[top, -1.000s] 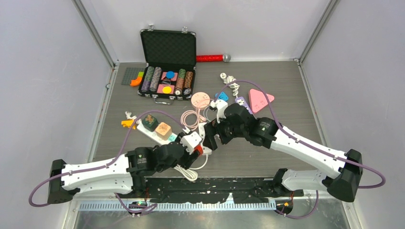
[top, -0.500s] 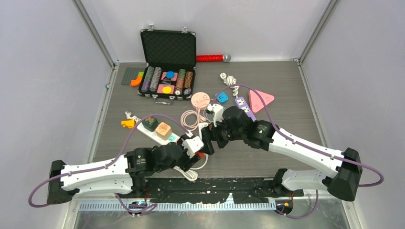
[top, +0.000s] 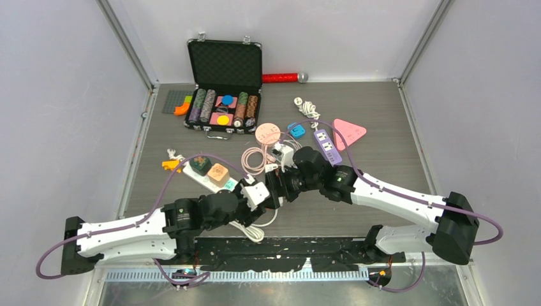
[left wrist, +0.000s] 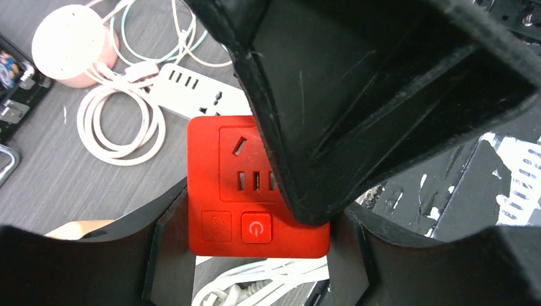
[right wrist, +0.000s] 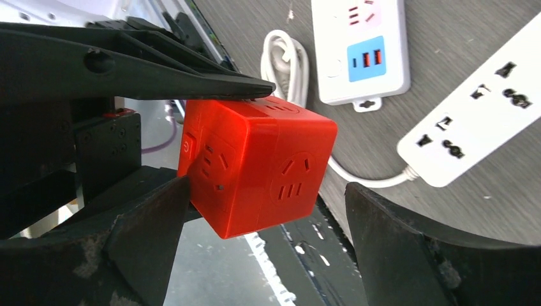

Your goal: Insert the plug

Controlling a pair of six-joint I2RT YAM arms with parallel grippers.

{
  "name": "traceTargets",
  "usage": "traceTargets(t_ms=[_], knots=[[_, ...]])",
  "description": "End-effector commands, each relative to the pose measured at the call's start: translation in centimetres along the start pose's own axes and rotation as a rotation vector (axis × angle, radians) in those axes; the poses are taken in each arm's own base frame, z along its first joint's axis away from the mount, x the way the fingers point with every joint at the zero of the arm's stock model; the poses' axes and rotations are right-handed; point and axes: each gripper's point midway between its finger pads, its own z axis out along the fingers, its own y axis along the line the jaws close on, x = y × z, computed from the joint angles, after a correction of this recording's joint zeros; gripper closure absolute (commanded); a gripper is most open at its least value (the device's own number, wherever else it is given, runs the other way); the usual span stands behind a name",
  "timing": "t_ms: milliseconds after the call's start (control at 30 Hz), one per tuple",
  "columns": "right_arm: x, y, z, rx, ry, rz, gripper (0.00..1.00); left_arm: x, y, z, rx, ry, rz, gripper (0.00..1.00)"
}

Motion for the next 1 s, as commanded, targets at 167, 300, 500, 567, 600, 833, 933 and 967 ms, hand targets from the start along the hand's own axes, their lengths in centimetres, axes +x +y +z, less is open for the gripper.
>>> traceTargets(t_ms=[167,300,500,567,600,833,933,967], knots=[[-3.0,4.8,-1.1,-0.232,-0.132,0.179,0.05,-8.3,2.2,-3.5,-0.06,-0.372,-0.098,1.0],[-4.8,6.6,-2.7,-0.305,-0.188,0.211,0.0,-10.3,3.0,-5.0,-0.081,-0.463,-0.126,1.0],[-6.4,7.6,-4.0,-0.343,-0.227,0.248,0.42,-11.6,3.8,-5.7,-0.111,-0.504,-0.139,0.99],[-7.1,7.8,-4.6,-0.358,-0.258,0.255,0.55,-11.8,3.8,-5.7,-0.111,-0.506,-0.142,0.93],[-7.6,8.0,-5.0,-0.366,-0.28,0.26,0.64,-12.0,3.8,-5.8,-0.114,-0.512,-0.149,0.88],[-9.9,9.8,-6.9,-0.481,-0.365,0.298,0.8,-13.8,4.7,-6.3,-0.152,-0.6,-0.224,0.3],[-10.7,10.8,-7.9,-0.543,-0.391,0.29,0.79,-14.1,4.8,-6.2,-0.159,-0.646,-0.246,0.29],[-10.6,11.1,-8.1,-0.561,-0.385,0.303,0.79,-14.2,4.8,-6.3,-0.157,-0.663,-0.251,0.29]])
